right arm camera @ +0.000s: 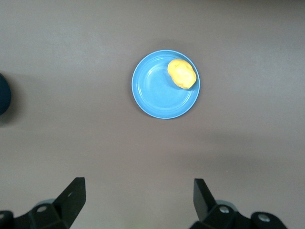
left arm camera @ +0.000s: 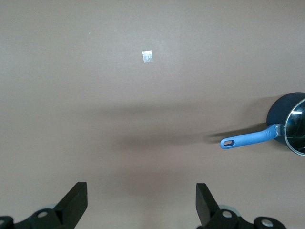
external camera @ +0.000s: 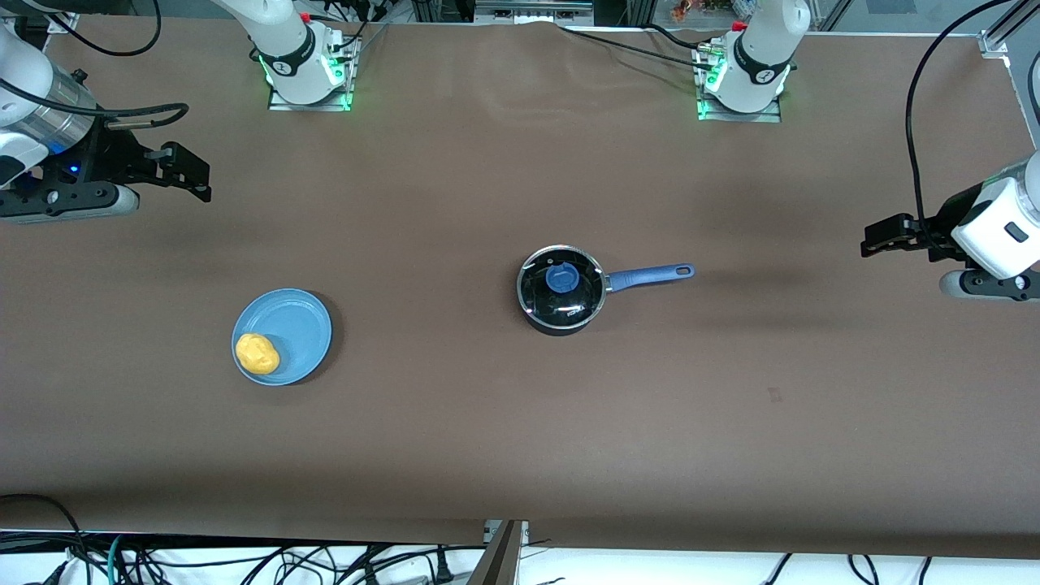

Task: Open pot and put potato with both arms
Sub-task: 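Move the left gripper toward the black saucepan's glass lid, then grasp the lid knob with the left gripper while the right gripper reaches the potato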

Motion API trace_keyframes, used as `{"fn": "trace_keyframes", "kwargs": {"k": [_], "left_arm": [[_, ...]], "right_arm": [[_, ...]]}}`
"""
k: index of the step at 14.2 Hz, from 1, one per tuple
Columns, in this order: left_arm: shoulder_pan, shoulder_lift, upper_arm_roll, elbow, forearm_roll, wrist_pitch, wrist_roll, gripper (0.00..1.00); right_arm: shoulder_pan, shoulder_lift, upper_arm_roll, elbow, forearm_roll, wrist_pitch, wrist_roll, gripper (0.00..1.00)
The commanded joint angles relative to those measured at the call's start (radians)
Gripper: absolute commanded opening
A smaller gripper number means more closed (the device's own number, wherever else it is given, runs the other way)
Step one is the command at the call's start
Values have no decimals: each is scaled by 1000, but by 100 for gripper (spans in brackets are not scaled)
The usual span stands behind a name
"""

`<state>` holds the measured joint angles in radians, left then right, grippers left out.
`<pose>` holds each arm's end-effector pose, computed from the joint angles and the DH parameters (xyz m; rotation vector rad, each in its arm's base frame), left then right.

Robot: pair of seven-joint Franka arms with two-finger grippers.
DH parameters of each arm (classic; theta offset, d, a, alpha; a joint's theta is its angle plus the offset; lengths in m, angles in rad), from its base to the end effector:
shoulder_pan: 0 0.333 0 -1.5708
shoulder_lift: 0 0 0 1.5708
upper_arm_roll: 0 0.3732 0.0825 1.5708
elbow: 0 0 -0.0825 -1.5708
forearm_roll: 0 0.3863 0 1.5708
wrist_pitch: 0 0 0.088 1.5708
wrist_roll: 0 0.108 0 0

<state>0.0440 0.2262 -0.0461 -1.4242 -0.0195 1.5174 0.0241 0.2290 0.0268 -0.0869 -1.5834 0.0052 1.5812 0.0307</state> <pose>0.6286 0.0001 0.6112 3.1032 -0.0395 -0.2058 0.5606 0.0816 0.6606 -3.1360 -0.1746 0.0456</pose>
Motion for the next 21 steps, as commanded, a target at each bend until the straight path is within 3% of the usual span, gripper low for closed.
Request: {"fn": "trace_keyframes", "kwargs": {"k": [1,7,11,16,21], "left_arm": [[4,18,-3,37,1,-22,17,100],[-35,22,-18,37,-11,-23,5,100],[-186,64,-23,37,-17,-7,-201,100],[-352,160,-31,22,-77,225,-551,100],[-467,243,-31,14,-91,380,-681,100]], "right_arm": [[1,-24,1,-20,13,6,5,100],[1,-15,1,-20,9,14,5,100],[1,-10,1,-20,6,23,5,100],[-7,-8,-8,-20,12,31,-5,100],[-10,36,-8,5,4,39,-14,100]]}}
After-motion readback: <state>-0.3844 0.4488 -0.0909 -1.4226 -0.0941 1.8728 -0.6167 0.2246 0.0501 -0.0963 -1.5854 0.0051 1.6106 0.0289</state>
